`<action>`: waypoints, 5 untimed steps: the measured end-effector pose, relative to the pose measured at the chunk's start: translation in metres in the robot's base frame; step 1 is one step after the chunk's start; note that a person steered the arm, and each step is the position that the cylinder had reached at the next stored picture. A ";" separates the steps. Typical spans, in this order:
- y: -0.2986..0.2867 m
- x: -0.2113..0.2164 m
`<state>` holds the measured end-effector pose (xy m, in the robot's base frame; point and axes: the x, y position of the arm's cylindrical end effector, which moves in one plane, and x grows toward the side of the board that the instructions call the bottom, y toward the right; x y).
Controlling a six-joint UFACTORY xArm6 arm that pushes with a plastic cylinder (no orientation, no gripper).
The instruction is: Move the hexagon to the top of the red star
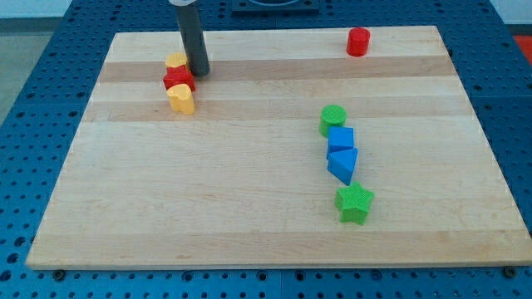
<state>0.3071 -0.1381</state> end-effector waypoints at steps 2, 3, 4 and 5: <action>-0.028 0.028; 0.024 -0.035; 0.012 -0.055; -0.020 -0.019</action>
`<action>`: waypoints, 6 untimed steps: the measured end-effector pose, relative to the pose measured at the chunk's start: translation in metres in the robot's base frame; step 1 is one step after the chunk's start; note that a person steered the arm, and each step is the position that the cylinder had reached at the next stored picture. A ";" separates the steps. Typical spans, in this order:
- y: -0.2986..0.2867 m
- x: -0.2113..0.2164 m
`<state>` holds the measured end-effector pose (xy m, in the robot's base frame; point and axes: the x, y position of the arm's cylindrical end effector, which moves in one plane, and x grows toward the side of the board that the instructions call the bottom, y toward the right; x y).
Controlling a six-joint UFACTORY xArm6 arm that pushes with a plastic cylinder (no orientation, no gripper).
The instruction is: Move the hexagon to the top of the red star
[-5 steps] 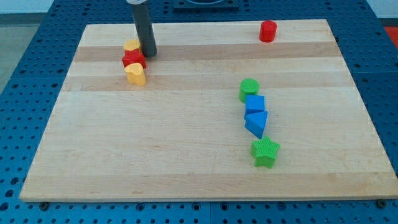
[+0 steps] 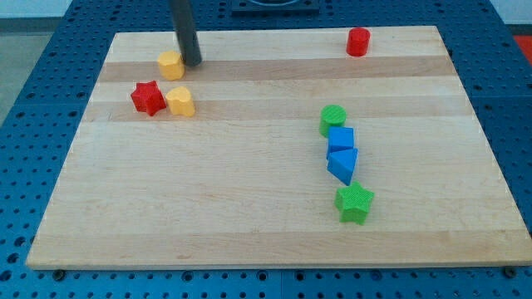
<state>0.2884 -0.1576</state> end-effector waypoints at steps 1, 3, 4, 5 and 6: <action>-0.020 0.027; 0.056 -0.037; -0.014 -0.039; -0.020 -0.010; -0.020 0.022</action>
